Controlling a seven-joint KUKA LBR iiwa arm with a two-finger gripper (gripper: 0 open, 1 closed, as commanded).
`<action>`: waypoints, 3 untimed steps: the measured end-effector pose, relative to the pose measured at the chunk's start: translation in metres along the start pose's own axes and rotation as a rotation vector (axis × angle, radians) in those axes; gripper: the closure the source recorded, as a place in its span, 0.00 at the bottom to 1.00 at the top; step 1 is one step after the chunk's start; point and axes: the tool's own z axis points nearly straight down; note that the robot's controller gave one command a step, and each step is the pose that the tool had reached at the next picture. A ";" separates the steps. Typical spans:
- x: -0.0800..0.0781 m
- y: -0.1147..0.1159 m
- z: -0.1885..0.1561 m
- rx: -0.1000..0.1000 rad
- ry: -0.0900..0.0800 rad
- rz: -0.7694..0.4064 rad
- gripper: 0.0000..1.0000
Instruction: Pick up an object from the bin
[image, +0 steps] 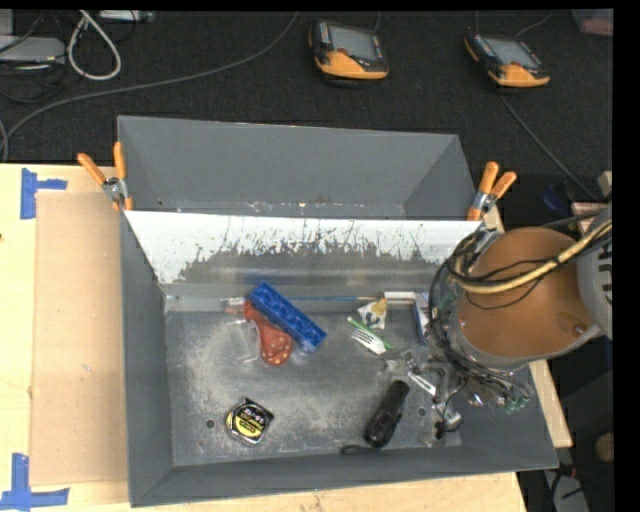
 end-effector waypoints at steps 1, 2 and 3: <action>0.000 -0.003 0.039 -0.003 0.001 -0.336 0.00; -0.004 -0.019 0.091 -0.001 -0.003 -0.569 0.00; -0.014 -0.004 0.090 -0.006 -0.001 -0.903 1.00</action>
Offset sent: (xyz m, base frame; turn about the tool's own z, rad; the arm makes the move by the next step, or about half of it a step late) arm 0.0106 -0.0166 -0.0890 -0.5705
